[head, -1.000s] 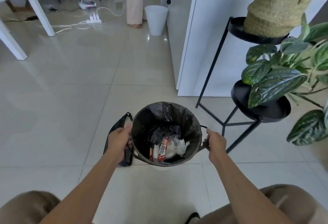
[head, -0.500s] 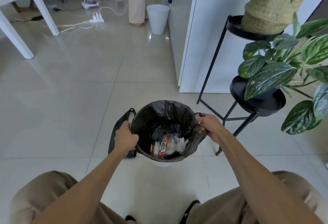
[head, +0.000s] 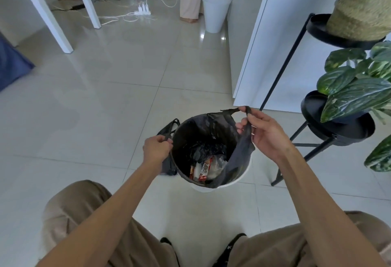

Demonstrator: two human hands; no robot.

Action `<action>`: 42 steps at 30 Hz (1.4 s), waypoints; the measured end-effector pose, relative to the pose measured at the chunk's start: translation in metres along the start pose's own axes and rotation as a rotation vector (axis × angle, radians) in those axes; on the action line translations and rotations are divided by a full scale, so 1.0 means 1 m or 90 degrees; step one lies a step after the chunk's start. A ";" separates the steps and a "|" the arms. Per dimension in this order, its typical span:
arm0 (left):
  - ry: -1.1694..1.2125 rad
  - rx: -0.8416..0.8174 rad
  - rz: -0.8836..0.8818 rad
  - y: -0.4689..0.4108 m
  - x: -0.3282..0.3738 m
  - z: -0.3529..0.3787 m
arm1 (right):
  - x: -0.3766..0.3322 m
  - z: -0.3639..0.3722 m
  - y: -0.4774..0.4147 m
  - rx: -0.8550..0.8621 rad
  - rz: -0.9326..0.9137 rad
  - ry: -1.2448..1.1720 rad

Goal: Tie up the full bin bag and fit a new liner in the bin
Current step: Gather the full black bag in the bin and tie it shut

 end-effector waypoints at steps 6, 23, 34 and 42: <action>0.238 -0.066 0.079 0.033 0.067 -0.029 | -0.015 0.000 0.019 0.102 -0.068 0.111; -0.105 -0.349 0.421 0.065 0.121 0.042 | -0.016 0.055 0.016 0.154 -0.263 0.499; -0.135 -0.314 0.411 0.047 0.099 0.051 | 0.002 0.054 0.022 0.217 -0.246 0.497; -0.177 -0.384 0.431 0.051 0.100 0.044 | -0.013 0.039 0.034 0.067 -0.391 0.672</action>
Point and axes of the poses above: each hand's wrist, its own y-axis away from the middle knuckle, its own z-axis out of the palm, x = y × z, the point moved 1 cm from there along -y, towards the middle knuckle, and after that the axes turned 6 degrees about -z, right-handed, at the moved point
